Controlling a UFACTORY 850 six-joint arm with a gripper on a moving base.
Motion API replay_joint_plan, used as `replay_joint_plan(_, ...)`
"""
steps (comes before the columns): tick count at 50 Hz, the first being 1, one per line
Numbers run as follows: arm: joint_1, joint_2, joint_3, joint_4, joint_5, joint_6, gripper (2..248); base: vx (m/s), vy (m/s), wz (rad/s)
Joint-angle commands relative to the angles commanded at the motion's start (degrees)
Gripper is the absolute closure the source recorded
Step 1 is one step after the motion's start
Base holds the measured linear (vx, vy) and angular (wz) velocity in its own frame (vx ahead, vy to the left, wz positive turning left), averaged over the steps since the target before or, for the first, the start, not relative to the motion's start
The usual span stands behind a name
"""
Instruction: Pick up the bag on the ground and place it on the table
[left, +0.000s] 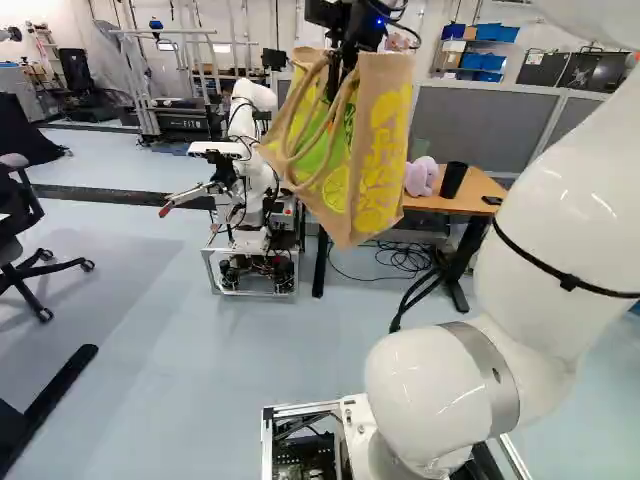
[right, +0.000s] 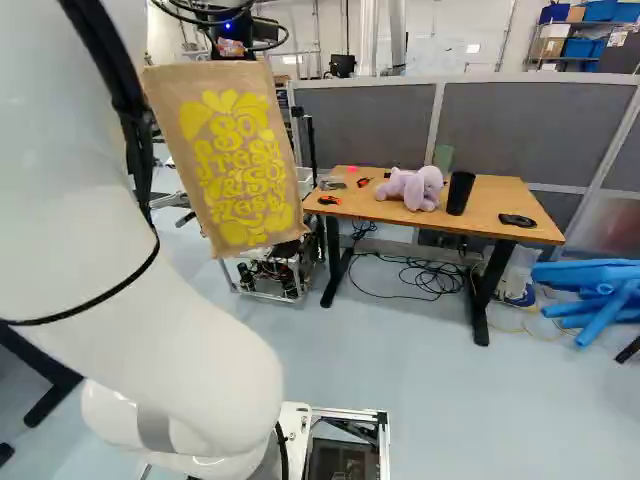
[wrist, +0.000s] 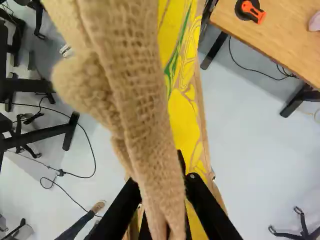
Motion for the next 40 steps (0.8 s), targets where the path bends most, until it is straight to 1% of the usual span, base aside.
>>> replay_joint_plan(10,-0.1,-0.8,-1.3,0.0,-0.6,0.0,228,0.000,0.000,0.000)
replay_joint_plan(40,-0.1,-0.8,-1.4,0.0,-0.7,0.0,228,0.001,0.000,0.000)
